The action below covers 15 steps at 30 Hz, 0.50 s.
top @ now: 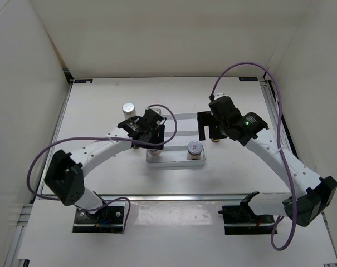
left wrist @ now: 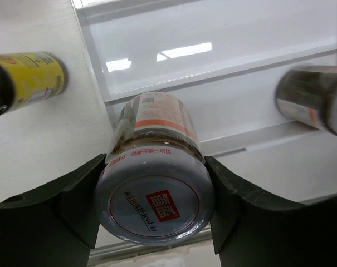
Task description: Organize the condiment bottles
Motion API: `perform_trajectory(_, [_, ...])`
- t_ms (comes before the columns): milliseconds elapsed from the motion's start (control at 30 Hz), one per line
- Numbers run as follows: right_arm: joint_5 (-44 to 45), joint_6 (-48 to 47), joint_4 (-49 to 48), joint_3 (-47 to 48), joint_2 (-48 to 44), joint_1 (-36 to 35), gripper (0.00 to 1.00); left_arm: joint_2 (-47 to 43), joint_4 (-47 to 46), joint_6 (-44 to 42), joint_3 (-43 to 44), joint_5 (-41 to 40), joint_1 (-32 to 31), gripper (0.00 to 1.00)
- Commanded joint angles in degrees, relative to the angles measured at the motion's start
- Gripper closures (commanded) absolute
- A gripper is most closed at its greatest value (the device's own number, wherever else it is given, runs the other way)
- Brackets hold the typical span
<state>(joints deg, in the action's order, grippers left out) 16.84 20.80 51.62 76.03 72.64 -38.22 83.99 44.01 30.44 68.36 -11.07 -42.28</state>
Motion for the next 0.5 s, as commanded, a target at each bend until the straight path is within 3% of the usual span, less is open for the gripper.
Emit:
perform_trajectory(0, [2.3, 0.1, 1.3, -1.0, -3.0, 0.2, 0.0, 1.3, -4.0, -0.3, -1.1, 1.0, 0.0, 0.53])
perform_trajectory(233, [4.1, 0.1, 1.3, -2.1, -4.2, 1.3, 0.0, 3.8, -5.1, 0.8, -2.4, 2.1, 0.0, 0.46])
perform_trajectory(367, [4.1, 0.1, 1.8, -1.5, -3.5, 3.3, 0.0, 5.0, -5.1, 1.3, -2.4, 4.0, 0.0, 0.3])
perform_trajectory(400, [4.1, 0.1, 1.8, -1.5, -3.5, 4.4, 0.0, 5.0, -5.1, 1.3, -2.4, 4.0, 0.0, 0.19])
perform_trajectory(467, [4.1, 0.1, 1.8, -0.2, -1.6, 7.0, 0.0, 5.0, -5.1, 1.3, -2.4, 4.0, 0.0, 0.1])
